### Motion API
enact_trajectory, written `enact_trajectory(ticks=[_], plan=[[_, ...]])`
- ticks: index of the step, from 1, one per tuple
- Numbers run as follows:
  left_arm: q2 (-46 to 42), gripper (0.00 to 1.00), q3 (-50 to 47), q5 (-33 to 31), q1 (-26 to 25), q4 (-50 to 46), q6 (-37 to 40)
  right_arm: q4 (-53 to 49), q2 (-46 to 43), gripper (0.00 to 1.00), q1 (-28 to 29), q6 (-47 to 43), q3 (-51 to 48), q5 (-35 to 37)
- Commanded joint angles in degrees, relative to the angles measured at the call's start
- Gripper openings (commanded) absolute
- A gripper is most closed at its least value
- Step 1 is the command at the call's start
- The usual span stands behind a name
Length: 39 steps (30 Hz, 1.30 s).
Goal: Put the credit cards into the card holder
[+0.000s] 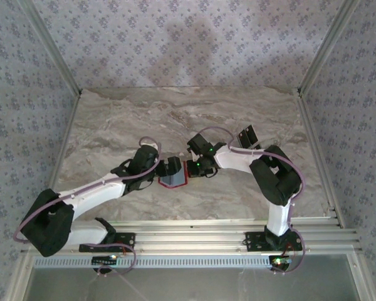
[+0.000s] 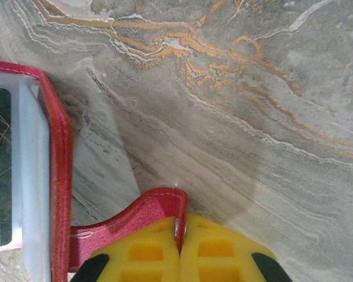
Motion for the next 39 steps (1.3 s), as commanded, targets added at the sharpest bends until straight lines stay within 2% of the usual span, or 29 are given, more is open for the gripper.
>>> enact_trajectory(ticks=[1, 7, 8, 11, 12, 17, 23, 31, 35, 39], plan=[[3.0, 0.99, 2.9, 1.5, -1.8, 4.8, -2.4, 0.9, 0.8, 0.0, -0.8, 1.1, -0.1, -1.6], [9.0, 0.99, 4.7, 1.8, -4.1, 8.6, -3.9, 1.9, -3.5, 0.05, -3.8, 1.8, -2.0, -2.8], [9.8, 0.99, 4.9, 1.7, -4.5, 9.1, -4.2, 1.9, -4.3, 0.07, -4.4, 1.9, -2.5, -2.9], [11.5, 0.99, 5.7, 1.1, -5.6, 10.2, -4.8, 2.6, -6.6, 0.26, -6.2, 2.5, -4.4, -3.0], [12.0, 0.99, 5.9, 0.9, -5.9, 10.4, -5.0, 2.7, -7.3, 0.29, -6.8, 2.6, -5.1, -3.0], [14.9, 0.99, 6.7, 0.5, -6.9, 10.9, -6.1, 3.6, -10.0, 0.34, -9.3, 3.3, -8.1, -3.4], [18.0, 0.99, 10.0, -1.0, -6.9, 5.3, -7.8, 3.4, -13.7, 0.39, -10.4, 3.5, -10.1, -3.6], [15.7, 0.99, 9.9, -3.3, -6.3, 3.4, -8.2, 3.2, -22.8, 0.38, -9.9, 5.9, -14.1, -4.3], [12.1, 1.0, 10.4, -3.0, -4.1, 0.5, -6.5, 4.1, -25.1, 0.28, -6.9, 7.1, -14.7, -4.4], [8.6, 1.0, 11.1, -2.0, -0.7, -2.9, -4.5, 4.8, -23.2, 0.18, -2.8, 8.2, -12.3, -3.6]])
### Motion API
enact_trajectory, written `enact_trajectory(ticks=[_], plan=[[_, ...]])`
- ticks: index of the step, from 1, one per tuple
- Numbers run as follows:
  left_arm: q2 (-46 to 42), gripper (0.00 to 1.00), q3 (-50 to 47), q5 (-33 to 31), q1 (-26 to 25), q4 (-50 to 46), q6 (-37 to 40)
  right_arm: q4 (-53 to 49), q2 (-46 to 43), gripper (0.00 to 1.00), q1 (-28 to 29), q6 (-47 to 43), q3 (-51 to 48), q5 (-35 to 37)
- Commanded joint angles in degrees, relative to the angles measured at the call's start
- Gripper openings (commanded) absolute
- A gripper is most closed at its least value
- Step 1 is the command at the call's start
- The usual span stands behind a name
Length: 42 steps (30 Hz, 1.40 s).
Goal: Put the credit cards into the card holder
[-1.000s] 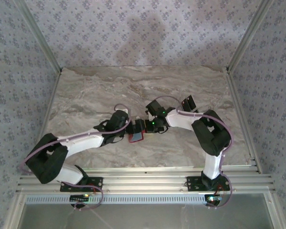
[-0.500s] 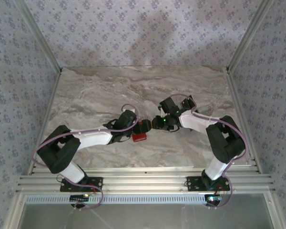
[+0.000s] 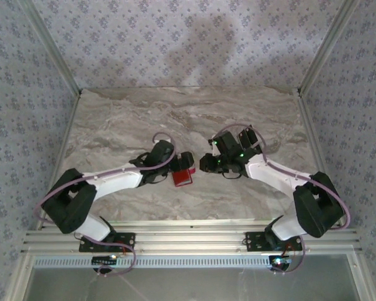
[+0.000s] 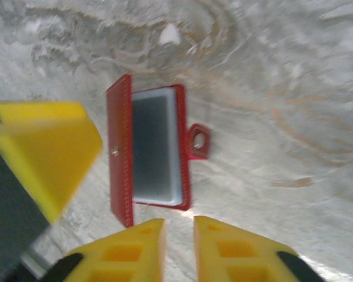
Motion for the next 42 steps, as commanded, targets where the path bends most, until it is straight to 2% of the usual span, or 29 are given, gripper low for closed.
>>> enact_trajectory(ticks=[1, 6, 11, 18, 28, 42], plan=[[-4.0, 1.0, 2.5, -0.3, 2.6, -4.8, 2.9, 0.5, 1.9, 0.16, 3.2, 1.5, 2.5, 0.2], [-8.0, 1.0, 1.9, -0.7, 6.2, -9.7, 4.9, 1.2, 6.4, 0.1, 6.5, 1.3, 6.5, -0.1], [-10.6, 1.0, 0.6, -0.6, 9.1, -12.9, 6.6, 0.3, 9.6, 0.07, 7.9, 0.7, 9.3, 0.5], [-7.4, 1.0, 2.1, -1.5, 10.2, -19.9, 12.2, 0.1, 13.7, 0.03, 6.7, 0.7, 9.1, 1.5], [0.0, 0.99, 3.5, -1.7, 9.8, -22.3, 18.0, 2.9, 20.4, 0.0, 6.9, 0.7, 10.5, -2.2], [-3.0, 0.99, -0.3, -1.8, 2.7, -18.8, 18.4, 4.2, 22.5, 0.0, 6.0, 0.7, 9.7, -3.4]])
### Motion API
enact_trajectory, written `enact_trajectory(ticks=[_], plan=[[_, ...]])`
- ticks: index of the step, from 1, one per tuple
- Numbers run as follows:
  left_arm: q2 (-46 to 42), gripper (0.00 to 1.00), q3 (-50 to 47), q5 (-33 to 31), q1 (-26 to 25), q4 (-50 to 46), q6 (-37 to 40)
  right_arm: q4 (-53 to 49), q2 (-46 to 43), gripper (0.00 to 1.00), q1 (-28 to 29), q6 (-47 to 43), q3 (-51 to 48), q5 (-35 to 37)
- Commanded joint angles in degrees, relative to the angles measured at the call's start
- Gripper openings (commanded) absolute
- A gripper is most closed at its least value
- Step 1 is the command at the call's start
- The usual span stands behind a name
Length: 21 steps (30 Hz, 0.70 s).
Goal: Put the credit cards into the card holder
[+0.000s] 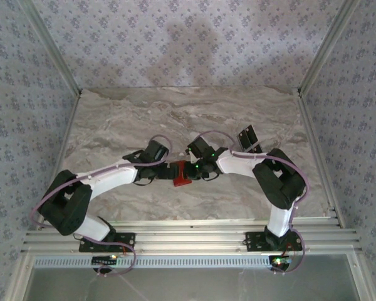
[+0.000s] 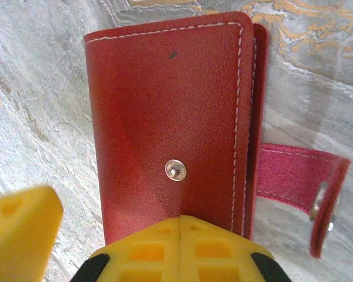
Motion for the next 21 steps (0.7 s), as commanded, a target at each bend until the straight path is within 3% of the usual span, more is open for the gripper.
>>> enact_trajectory(ticks=[1, 8, 21], plan=[[-2.8, 0.99, -2.3, -0.5, -0.9, 1.7, -0.3, 0.5, 1.5, 0.0, -0.3, -0.1, 0.5, -0.4], [-5.4, 0.99, -7.2, 1.0, -1.8, 6.2, -2.1, 0.9, 1.8, 0.0, -0.5, -0.2, 0.4, -0.6], [-2.2, 0.99, -8.5, 2.3, -2.5, 10.9, -2.2, 1.1, 2.3, 0.0, -0.7, -0.1, 0.6, -1.0]])
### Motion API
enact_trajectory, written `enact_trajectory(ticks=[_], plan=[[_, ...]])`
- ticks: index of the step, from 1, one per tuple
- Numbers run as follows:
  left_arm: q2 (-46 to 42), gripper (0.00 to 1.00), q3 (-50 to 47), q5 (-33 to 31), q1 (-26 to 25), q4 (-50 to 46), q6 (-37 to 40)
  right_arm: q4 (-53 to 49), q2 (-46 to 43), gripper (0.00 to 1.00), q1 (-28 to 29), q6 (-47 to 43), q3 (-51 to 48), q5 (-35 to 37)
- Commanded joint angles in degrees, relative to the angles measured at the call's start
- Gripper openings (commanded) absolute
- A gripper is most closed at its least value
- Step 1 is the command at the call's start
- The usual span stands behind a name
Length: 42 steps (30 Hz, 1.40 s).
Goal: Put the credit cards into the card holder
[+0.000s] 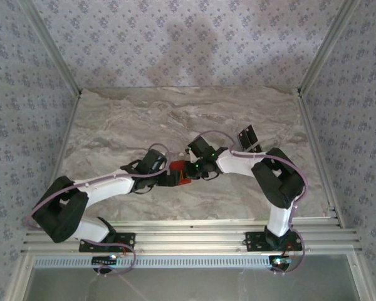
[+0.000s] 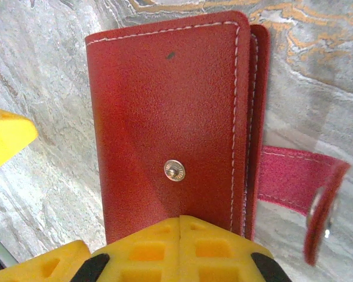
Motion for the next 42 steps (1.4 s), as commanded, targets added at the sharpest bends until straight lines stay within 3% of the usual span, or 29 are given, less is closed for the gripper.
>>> enact_trajectory(ticks=[1, 9, 15, 25, 31, 42], plan=[[1.3, 0.99, -0.3, 0.8, -0.6, 1.7, -0.9, -0.2, 1.5, 0.0, -0.3, -0.1, 0.6, 0.3], [2.9, 0.98, -1.4, -1.5, -1.2, -0.4, -1.6, -1.3, 0.2, 0.0, -0.9, -0.1, 1.4, -0.1], [3.2, 0.98, -1.8, -3.7, -1.3, -2.8, -2.2, -5.6, -6.1, 0.0, -3.2, -3.0, 3.0, 1.2], [6.6, 0.95, 1.3, -7.8, -1.6, -10.2, -1.8, -12.8, -9.0, 0.13, -6.7, -6.6, 6.0, 5.2], [8.5, 0.94, 4.7, -10.8, -1.7, -15.7, -1.2, -14.7, -6.6, 0.33, -6.6, -8.6, 7.1, 8.5], [9.8, 0.94, 5.1, -11.8, -1.7, -16.9, -0.4, -19.3, -0.1, 0.36, -4.1, -13.1, 14.5, 12.4]])
